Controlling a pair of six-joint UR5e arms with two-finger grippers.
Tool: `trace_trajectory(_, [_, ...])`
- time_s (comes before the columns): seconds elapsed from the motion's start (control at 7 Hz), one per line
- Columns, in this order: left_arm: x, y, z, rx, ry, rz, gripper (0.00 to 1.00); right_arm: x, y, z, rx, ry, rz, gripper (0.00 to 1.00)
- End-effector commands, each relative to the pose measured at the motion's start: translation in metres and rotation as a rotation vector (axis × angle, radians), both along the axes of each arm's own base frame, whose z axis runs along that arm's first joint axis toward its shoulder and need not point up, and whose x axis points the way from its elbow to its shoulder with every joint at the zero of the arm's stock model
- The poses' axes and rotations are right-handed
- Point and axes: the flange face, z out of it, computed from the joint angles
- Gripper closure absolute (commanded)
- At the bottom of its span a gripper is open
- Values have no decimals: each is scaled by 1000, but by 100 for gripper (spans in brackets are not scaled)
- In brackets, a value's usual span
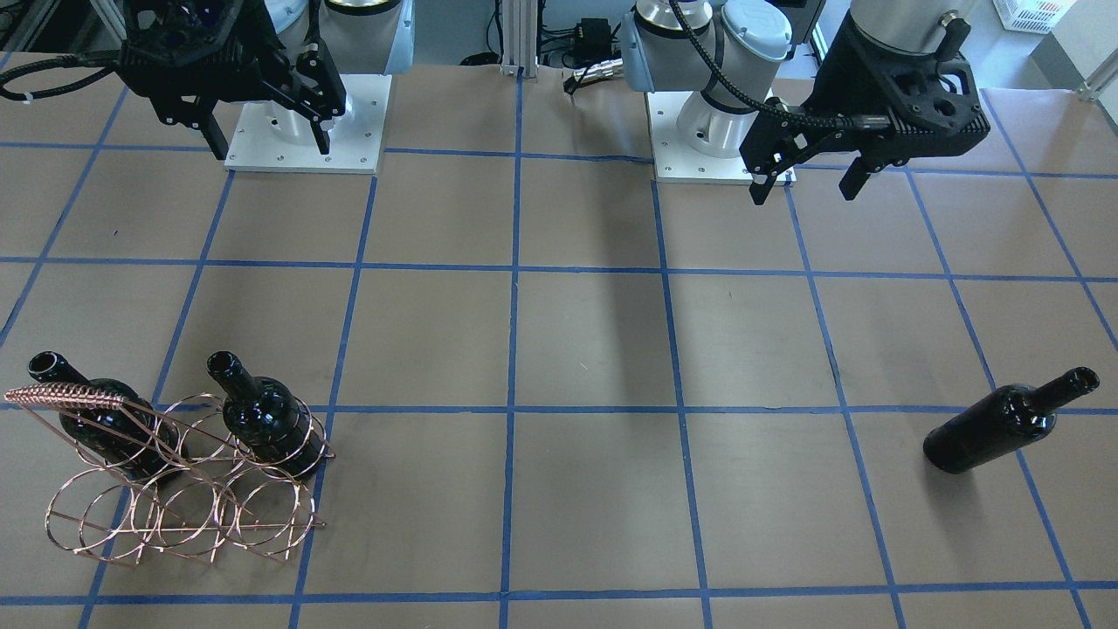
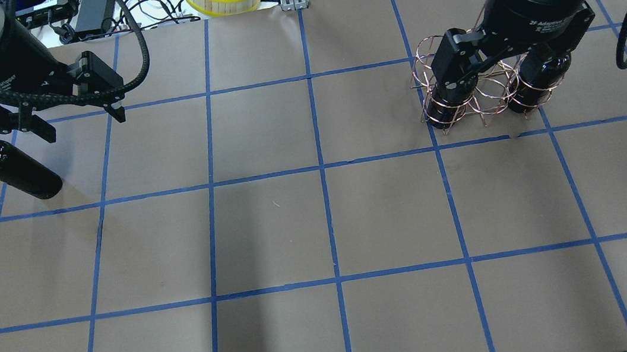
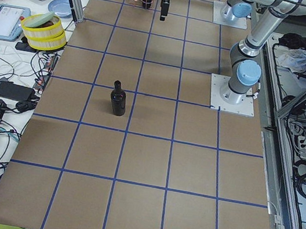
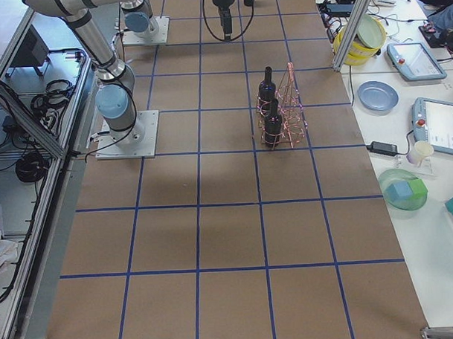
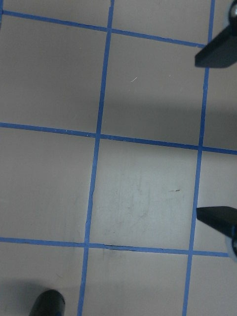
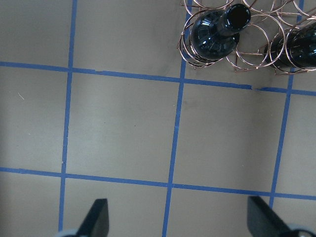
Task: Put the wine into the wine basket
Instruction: 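Lower the left gripper over the neck of the lying dark bottle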
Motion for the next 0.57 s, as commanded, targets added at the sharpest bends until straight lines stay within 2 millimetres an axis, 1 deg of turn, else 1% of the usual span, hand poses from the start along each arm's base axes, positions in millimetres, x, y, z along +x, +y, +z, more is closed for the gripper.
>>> trace_trajectory(0.0, [5, 3, 4, -8, -6, 2, 0, 0, 0, -1, 1, 0, 0, 0])
trace_trajectory(0.14, [12, 1, 4, -7, -34, 2, 0, 1, 0, -1, 1, 0, 1, 0])
trace_trajectory(0.29, [44, -8, 4, -10, -31, 12, 0, 0, 0, 0, 0, 0, 0, 0])
trace_trajectory(0.43, [123, -15, -3, 8, -36, 102, 0, 0, 0, -1, 1, 0, 0, 0])
